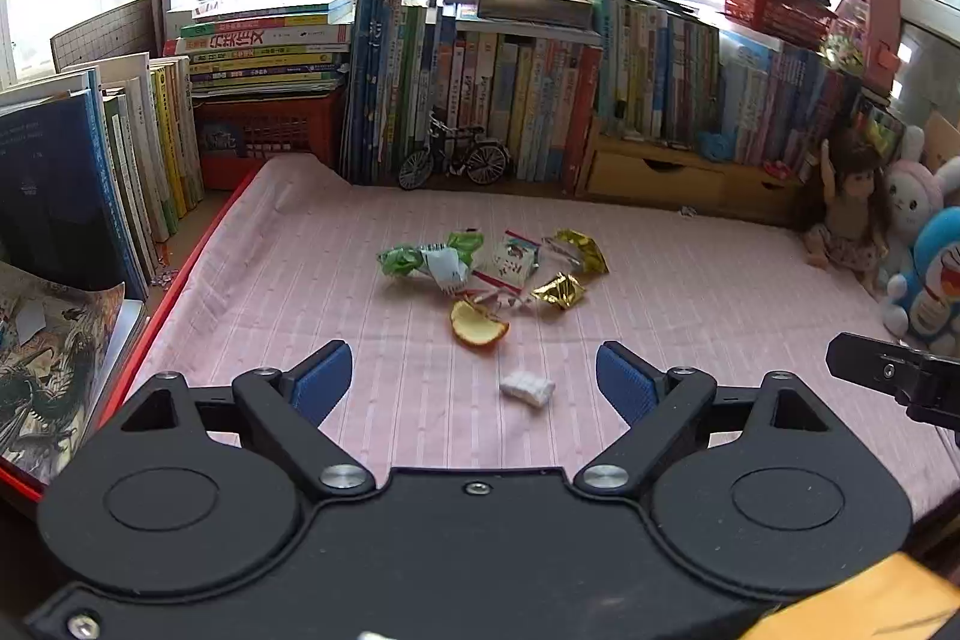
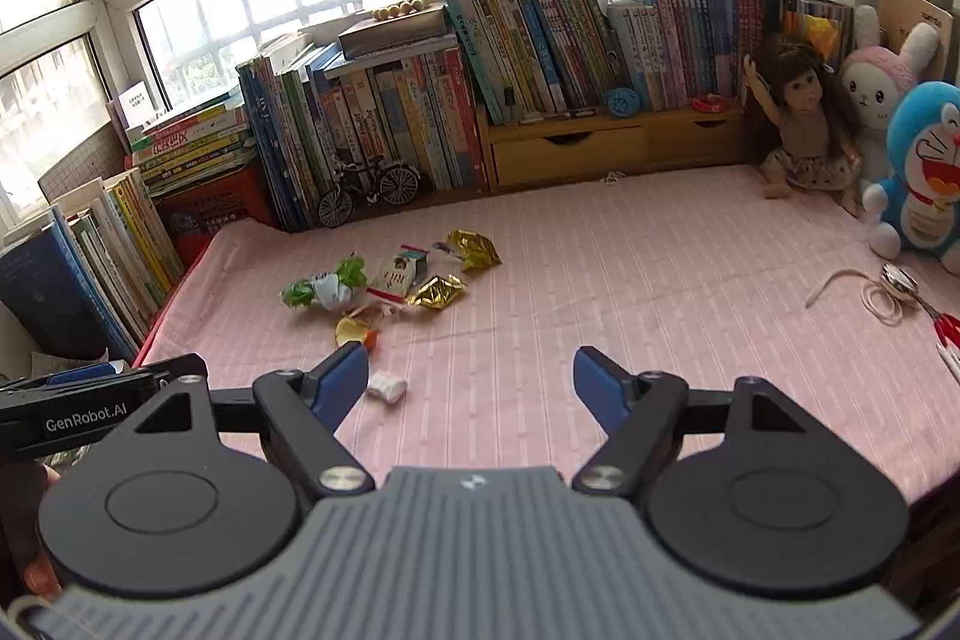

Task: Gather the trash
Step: 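Raise both open grippers and move them back over the bed, then grasp the green-and-white wrapper with the left gripper while the right gripper grasps the gold foil packet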

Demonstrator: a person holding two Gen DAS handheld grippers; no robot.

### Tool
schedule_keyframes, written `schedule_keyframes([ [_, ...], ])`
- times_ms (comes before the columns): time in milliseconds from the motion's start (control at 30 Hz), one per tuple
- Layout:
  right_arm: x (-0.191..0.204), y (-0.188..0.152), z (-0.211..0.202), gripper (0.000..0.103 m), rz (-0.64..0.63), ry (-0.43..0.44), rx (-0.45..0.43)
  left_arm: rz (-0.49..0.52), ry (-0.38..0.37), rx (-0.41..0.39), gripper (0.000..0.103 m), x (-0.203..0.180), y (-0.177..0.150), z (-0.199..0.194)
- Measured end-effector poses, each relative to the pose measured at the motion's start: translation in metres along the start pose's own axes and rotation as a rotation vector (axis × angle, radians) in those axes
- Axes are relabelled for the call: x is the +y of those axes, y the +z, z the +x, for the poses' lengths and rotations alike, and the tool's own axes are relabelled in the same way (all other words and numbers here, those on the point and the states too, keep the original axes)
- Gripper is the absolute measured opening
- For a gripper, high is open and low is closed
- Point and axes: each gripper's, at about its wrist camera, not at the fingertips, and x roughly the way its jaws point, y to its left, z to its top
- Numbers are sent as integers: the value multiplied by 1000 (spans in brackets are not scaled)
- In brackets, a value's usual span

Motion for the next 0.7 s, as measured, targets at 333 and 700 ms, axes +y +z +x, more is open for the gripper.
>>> schedule_keyframes([
  [333, -34, 79, 114, 84, -79, 109, 24, -113, 118, 10, 88, -26, 71, 119],
  [700, -58, 114, 263, 85, -214, 181, 179, -245, 309, 145, 88, -8, 99, 247],
])
